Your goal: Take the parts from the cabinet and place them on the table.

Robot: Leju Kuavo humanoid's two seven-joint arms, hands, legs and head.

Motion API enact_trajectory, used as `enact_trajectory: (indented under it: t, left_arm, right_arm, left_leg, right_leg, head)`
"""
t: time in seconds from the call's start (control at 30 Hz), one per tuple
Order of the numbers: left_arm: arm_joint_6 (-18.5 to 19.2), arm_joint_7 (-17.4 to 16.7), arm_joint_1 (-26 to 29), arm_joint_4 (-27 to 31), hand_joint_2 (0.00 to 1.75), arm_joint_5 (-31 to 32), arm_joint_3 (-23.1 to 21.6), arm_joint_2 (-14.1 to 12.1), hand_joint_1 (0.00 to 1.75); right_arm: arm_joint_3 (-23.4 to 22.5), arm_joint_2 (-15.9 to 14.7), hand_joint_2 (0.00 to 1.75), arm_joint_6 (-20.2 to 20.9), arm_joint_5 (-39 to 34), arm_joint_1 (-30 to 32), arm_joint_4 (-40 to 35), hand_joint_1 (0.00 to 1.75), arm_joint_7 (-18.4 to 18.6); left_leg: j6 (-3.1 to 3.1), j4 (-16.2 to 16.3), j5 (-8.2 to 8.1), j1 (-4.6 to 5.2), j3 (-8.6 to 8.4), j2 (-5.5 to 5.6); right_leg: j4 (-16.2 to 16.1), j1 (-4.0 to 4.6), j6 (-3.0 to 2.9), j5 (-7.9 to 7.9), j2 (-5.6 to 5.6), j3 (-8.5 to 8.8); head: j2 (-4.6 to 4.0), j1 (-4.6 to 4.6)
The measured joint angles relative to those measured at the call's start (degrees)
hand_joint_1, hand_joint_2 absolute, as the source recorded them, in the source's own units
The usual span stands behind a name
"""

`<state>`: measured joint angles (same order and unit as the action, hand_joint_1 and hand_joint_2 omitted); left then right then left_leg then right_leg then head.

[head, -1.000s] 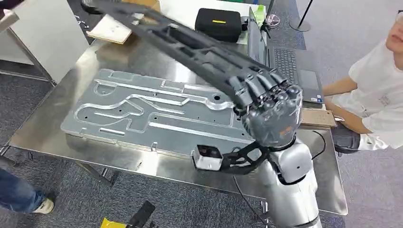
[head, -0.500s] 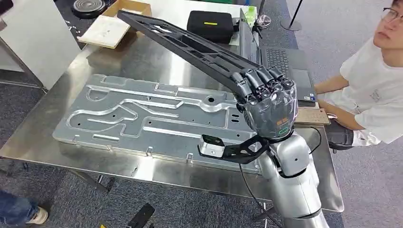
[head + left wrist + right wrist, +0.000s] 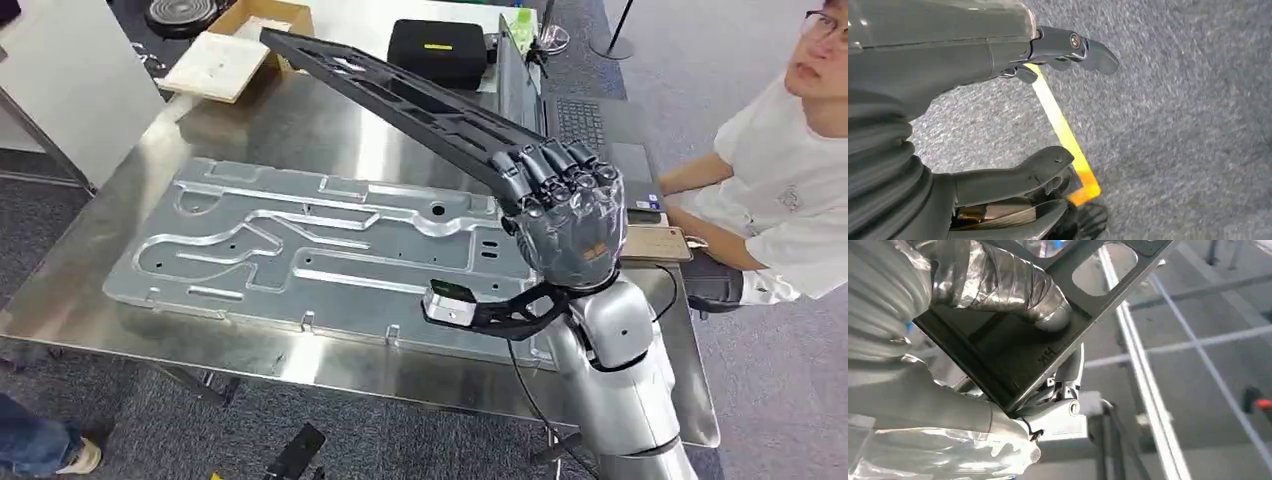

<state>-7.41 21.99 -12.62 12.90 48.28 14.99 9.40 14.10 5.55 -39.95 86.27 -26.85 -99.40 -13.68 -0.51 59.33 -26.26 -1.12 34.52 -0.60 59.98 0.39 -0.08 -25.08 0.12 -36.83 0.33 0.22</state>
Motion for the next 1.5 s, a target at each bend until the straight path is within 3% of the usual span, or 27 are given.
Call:
enact_trajectory:
  t: [0.1, 0.2, 0.23, 0.27, 0.33, 0.4, 0.43, 0.53, 0.6, 0.63, 0.73, 0.77, 0.8, 0.87, 0.9, 0.93, 1.03, 1.07, 1.1, 1.13, 1.17, 1.23, 1.27, 1.33, 1.4, 1.43, 1.5]
  left_arm:
    - [1.9, 0.9, -0.1, 0.0, 1.75, -0.2, 0.0, 0.0, 0.0]
    - [2.4, 1.8, 0.2, 0.0, 1.75, 0.0, 0.0, -0.2, 0.0]
    - [2.4, 1.9, 0.3, 0.0, 1.75, 0.1, 0.0, -0.4, 0.0]
    - [2.5, 2.0, 0.5, 0.0, 1.75, 0.1, 0.0, -0.4, 0.0]
    - [2.6, 2.1, 0.6, 0.0, 1.75, -0.2, 0.0, -0.5, 0.0]
    - [2.6, 2.3, 0.5, 0.0, 1.75, -0.9, 0.2, -1.0, 0.0]
    - [2.7, 2.4, 0.4, 0.0, 1.75, -0.9, 0.3, -1.0, 0.0]
    - [2.8, 2.6, 0.9, 0.0, 1.75, -0.9, 0.3, -1.2, 0.0]
    - [2.9, 2.6, 0.8, 0.0, 1.75, -0.9, 0.3, -1.3, 0.0]
    - [3.0, 2.7, 0.6, 0.0, 1.75, -0.9, 0.3, -1.3, 0.0]
    - [3.1, 2.7, 0.6, 0.0, 1.75, -0.9, 0.4, -1.3, 0.0]
    - [3.1, 2.7, 0.7, 0.0, 1.75, -0.9, 0.4, -1.4, 0.0]
    - [3.1, 2.7, 0.7, 0.0, 1.75, -0.9, 0.4, -1.4, 0.0]
    - [3.1, 2.7, 0.7, 0.0, 1.75, -0.9, 0.4, -1.5, 0.0]
    - [3.1, 2.7, 0.6, 0.0, 1.75, -0.9, 0.4, -1.5, 0.0]
    - [3.1, 2.7, 0.6, 0.0, 1.75, -0.9, 0.4, -1.5, 0.0]
    - [3.1, 2.7, 0.7, 0.0, 1.75, -0.7, 0.4, -1.5, 0.0]
    - [3.2, 2.7, 0.7, 0.0, 0.0, -0.7, 0.4, -1.5, 0.0]
    - [3.2, 2.7, 0.6, 0.0, 0.0, -0.7, 0.4, -1.6, 0.0]
    - [3.1, 2.7, 0.6, 0.0, 0.0, -0.7, 0.4, -1.6, 0.0]
    - [3.1, 2.7, 0.6, 0.0, 0.0, -0.8, 0.4, -1.6, 0.0]
    - [3.0, 2.7, 0.8, 0.0, 0.0, -0.8, 0.4, -1.7, 0.0]
    - [2.9, 2.7, 0.9, 0.0, 0.0, -0.8, 0.4, -1.7, 0.0]
    - [2.9, 2.7, 1.1, 0.0, 0.0, -0.9, 0.4, -1.8, 0.0]
    - [3.0, 2.9, 1.0, 0.0, 0.0, -0.9, 0.4, -1.9, 0.0]
    - [3.0, 3.1, 0.9, 0.0, 0.0, -0.9, 0.4, -1.9, 0.0]
    - [3.1, 3.2, 0.9, 0.0, 0.0, -0.9, 0.5, -1.9, 0.0]
  right_arm:
    - [-0.7, -0.2, 1.75, 0.0, -1.9, -0.1, 2.4, 1.75, 0.5]
    - [-2.7, -0.2, 1.75, 0.0, -4.6, -0.4, 5.9, 1.75, -2.1]
    - [-3.4, -0.2, 1.75, 0.0, -5.3, -0.4, 7.1, 1.75, -2.3]
    - [-4.0, -0.2, 1.75, 0.0, -5.9, -0.4, 8.2, 1.75, -2.4]
    - [-4.7, -0.3, 1.75, 2.4, -10.2, -0.6, 10.7, 1.75, -1.3]
    - [-4.4, -1.3, 1.75, 7.0, -23.7, -3.0, 18.0, 1.75, 1.9]
    - [-4.3, -2.3, 1.75, 7.4, -27.5, -3.6, 20.8, 1.75, 2.1]
    - [-3.9, -3.9, 1.75, 9.3, -32.2, -4.3, 25.4, 1.75, 2.0]
    - [-3.6, -4.9, 1.75, 11.1, -34.7, -5.1, 27.7, 1.75, 1.9]
    - [-3.4, -5.4, 1.75, 11.5, -35.3, -5.6, 28.6, 1.75, 1.9]
    - [-2.8, -6.5, 1.75, 13.0, -37.0, -6.3, 31.3, 1.75, 1.8]
    - [-2.7, -6.8, 1.75, 13.4, -37.6, -6.2, 32.2, 1.75, 1.8]
    - [-2.6, -7.2, 1.75, 13.7, -38.3, -6.1, 32.9, 1.75, 1.8]
    - [-2.4, -7.5, 1.75, 15.0, -40.9, -6.2, 33.5, 1.75, 1.5]
    - [-2.4, -7.6, 1.75, 15.5, -42.1, -6.3, 33.6, 0.0, 1.3]
    - [-2.4, -7.7, 1.75, 16.1, -43.1, -6.4, 33.7, 0.0, 1.2]
    - [-2.4, -7.8, 1.75, 17.6, -47.0, -6.7, 34.4, 0.0, 1.5]
    - [-2.4, -7.9, 1.75, 17.6, -47.4, -6.8, 34.6, 0.0, 1.5]
    - [-2.4, -7.9, 1.75, 17.6, -47.5, -6.8, 34.9, 0.0, 1.5]
    - [-2.4, -7.9, 1.75, 17.6, -47.6, -7.1, 35.1, 0.0, 1.5]
    - [-2.4, -7.9, 1.75, 17.6, -47.8, -7.4, 35.3, 0.0, 1.5]
    - [-2.4, -7.9, 1.75, 17.6, -48.0, -7.4, 35.7, 0.0, 1.5]
    - [-2.4, -7.9, 1.75, 17.6, -48.0, -7.3, 35.9, 0.0, 1.6]
    - [-2.4, -7.9, 1.75, 17.6, -48.1, -7.3, 36.3, 0.0, 1.6]
    - [-2.4, -7.9, 1.75, 17.8, -48.3, -7.4, 36.4, 0.0, 1.7]
    - [-2.4, -7.9, 1.75, 18.5, -49.1, -7.4, 36.4, 0.0, 1.5]
    - [-2.4, -7.9, 1.75, 21.2, -52.0, -7.5, 36.5, 0.0, 0.7]
  left_leg:
    - [0.69, 0.9, -1.05, -0.13, -0.04, 0.1]
    - [0.45, 12.9, -6.87, 0.0, 5.78, 0.17]
    - [0.5, 16.1, -7.72, 0.0, 7.48, 0.16]
    - [0.44, 17.0, -7.28, 0.0, 8.12, 0.16]
    - [0.25, 12.0, -3.33, 0.03, 5.84, 0.16]
    - [-0.18, 2.2, 0.88, 0.06, 0.94, 0.29]
    - [-0.2, 0.8, -0.14, 0.35, 0.19, 0.46]
    - [-0.79, 0.9, 0.34, 0.78, 0.76, 0.62]
    - [-1.66, 0.0, 0.99, 0.36, 0.4, 0.33]
    - [-1.88, -0.2, 1.13, 0.37, 0.34, 0.37]
    - [-1.99, -0.2, 1.13, 0.42, 0.37, 0.35]
    - [-1.98, -0.2, 1.12, 0.42, 0.38, 0.36]
    - [-1.97, -0.2, 1.12, 0.42, 0.38, 0.39]
    - [-1.8, -0.2, 1.01, 0.4, 0.19, 0.4]
    - [-1.63, -0.2, 0.92, 0.4, 0.08, 0.4]
    - [-1.3, -0.2, 0.88, 0.56, 0.17, 0.37]
    - [-0.26, -0.4, 1.0, 0.39, 0.27, 0.34]
    - [0.17, -0.6, 1.04, 0.32, 0.13, 0.3]
    - [0.48, -0.1, 0.49, 0.21, 0.46, 0.34]
    - [0.52, 1.4, -0.64, 0.23, 0.91, 0.39]
    - [0.47, 5.0, -2.84, 0.21, 2.53, 0.4]
    - [0.54, 14.0, -6.67, 0.23, 6.82, 0.41]
    - [0.59, 16.6, -6.97, 0.23, 8.18, 0.4]
    - [0.48, 13.6, -3.9, 0.22, 6.99, 0.4]
    - [0.09, 4.8, 0.77, 0.23, 2.8, 0.41]
    - [-0.22, 1.7, 0.86, 0.33, 1.46, 0.55]
    - [-0.3, 0.9, 0.59, 0.59, 1.02, 0.6]
  right_leg:
    - [-2.1, -0.5, -1.1, 0.72, -0.09, 1.57]
    - [-2.0, -0.2, -1.6, 0.64, 0.01, 1.67]
    - [-1.9, -0.06, -1.66, 0.6, 0.04, 1.63]
    - [-1.7, 0.03, -1.75, 0.54, 0.08, 1.6]
    - [-1.3, 0.07, -1.78, 0.33, 0.22, 1.49]
    - [-0.6, 0.04, -1.45, 0.02, 0.56, 1.43]
    - [-0.1, 0.48, -1.04, -0.25, 0.61, 0.97]
    - [-0.1, 0.07, -0.33, 0.11, 0.55, 0.59]
    - [0.5, -0.2, 0.27, -0.46, 0.5, 0.33]
    - [2.4, -0.22, 0.65, -2.0, 0.39, -0.44]
    - [14.0, -0.87, 1.55, -7.3, 0.32, -5.85]
    - [15.9, -1.1, 1.7, -7.39, 0.27, -6.87]
    - [15.2, -1.31, 1.77, -6.28, 0.2, -6.62]
    - [7.0, -1.58, 1.68, -1.44, 0.14, -2.63]
    - [1.9, -1.65, 1.54, 0.72, -0.05, 0.02]
    - [0.2, -1.32, 1.41, -0.35, -0.14, 1.07]
    - [-0.4, -0.65, 0.61, -0.19, -0.03, 0.84]
    - [-0.7, -0.56, 0.16, -0.02, 0.03, 0.94]
    - [-1.5, -1.22, -0.48, 0.39, -0.07, 1.48]
    - [-1.8, -0.96, -0.67, 0.48, -0.08, 1.69]
    - [-1.8, -0.88, -1.2, 0.47, -0.13, 1.69]
    - [-1.6, -0.55, -1.54, 0.33, -0.11, 1.66]
    - [-1.5, -0.41, -1.66, 0.24, -0.07, 1.64]
    - [-1.1, -0.35, -1.69, -0.01, 0.12, 1.65]
    - [-0.5, -0.35, -1.45, -0.41, 0.29, 1.66]
    - [-0.1, -0.34, -1.25, -0.7, 0.32, 1.47]
    - [0.3, -0.19, -0.64, -0.72, 0.49, 0.94]
  head:
    - [0.0, 0.07]
    - [0.0, -0.06]
    - [0.0, -0.09]
    - [0.0, -0.06]
    - [0.0, -0.07]
    - [0.0, -0.09]
    - [0.0, -0.04]
    - [0.0, -0.07]
    - [0.0, -0.07]
    - [0.0, 0.02]
    - [0.0, 0.0]
    - [0.0, -0.02]
    - [0.0, 0.0]
    - [0.0, 0.0]
    - [0.0, 0.0]
    - [0.0, -0.02]
    - [0.0, -0.04]
    - [0.0, 0.0]
    - [0.0, -0.07]
    - [0.0, -0.02]
    - [0.0, -0.07]
    - [0.0, -0.02]
    - [0.0, -0.07]
    - [0.0, -0.07]
    - [0.0, -0.07]
    - [0.0, -0.02]
    - [0.0, -0.04]
